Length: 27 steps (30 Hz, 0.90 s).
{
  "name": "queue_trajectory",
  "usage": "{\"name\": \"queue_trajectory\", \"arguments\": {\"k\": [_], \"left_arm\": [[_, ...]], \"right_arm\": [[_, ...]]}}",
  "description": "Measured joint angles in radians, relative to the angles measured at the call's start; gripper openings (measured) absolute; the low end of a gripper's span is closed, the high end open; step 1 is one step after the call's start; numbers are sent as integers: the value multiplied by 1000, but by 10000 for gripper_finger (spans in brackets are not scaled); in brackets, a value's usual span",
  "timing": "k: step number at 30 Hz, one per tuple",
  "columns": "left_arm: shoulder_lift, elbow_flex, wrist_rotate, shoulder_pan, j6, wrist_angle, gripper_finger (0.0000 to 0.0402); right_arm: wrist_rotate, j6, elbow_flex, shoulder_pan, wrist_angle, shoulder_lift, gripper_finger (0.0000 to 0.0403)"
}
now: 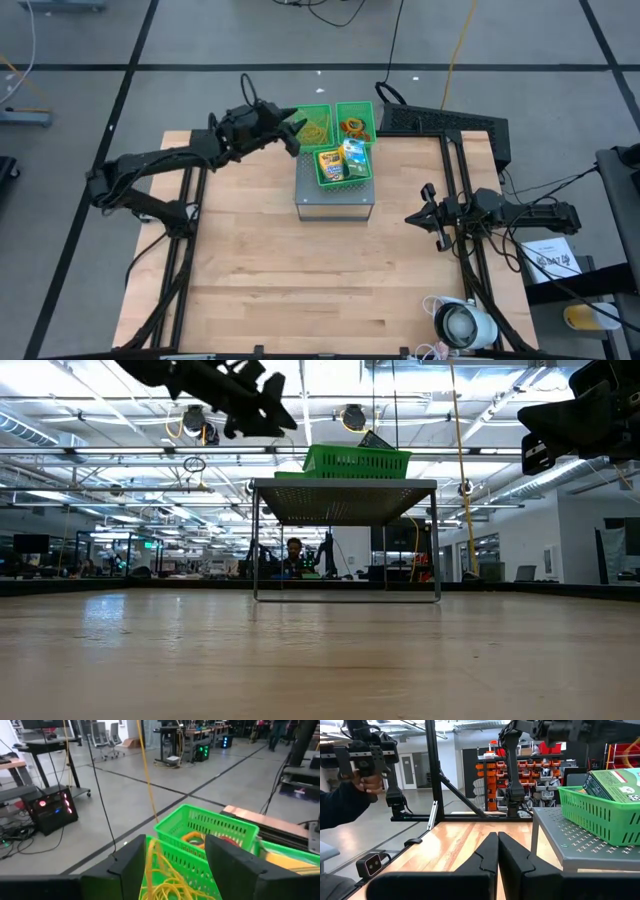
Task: Pick & Place Office Desk Supplies
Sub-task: Put the yellow rubber band into the left green bin on the shelf
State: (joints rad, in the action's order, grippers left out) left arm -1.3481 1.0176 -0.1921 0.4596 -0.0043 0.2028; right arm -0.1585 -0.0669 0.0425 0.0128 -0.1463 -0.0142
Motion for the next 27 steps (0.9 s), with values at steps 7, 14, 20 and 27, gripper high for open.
{"name": "queue_trajectory", "arguments": {"k": [7, 14, 20, 27], "left_arm": [[26, 0, 11, -31, -1, -34, 202], [17, 0, 9, -51, 42, -33, 196], [64, 0, -51, -58, 55, -175, 195], [71, -1, -121, -30, 55, -494, 180]], "right_arm": [[0, 0, 0, 0, 0, 0, 0], [0, 0, 0, 0, 0, 0, 0], [0, 0, 0, 0, 0, 0, 0], [0, 0, 0, 0, 0, 0, 0]]}}
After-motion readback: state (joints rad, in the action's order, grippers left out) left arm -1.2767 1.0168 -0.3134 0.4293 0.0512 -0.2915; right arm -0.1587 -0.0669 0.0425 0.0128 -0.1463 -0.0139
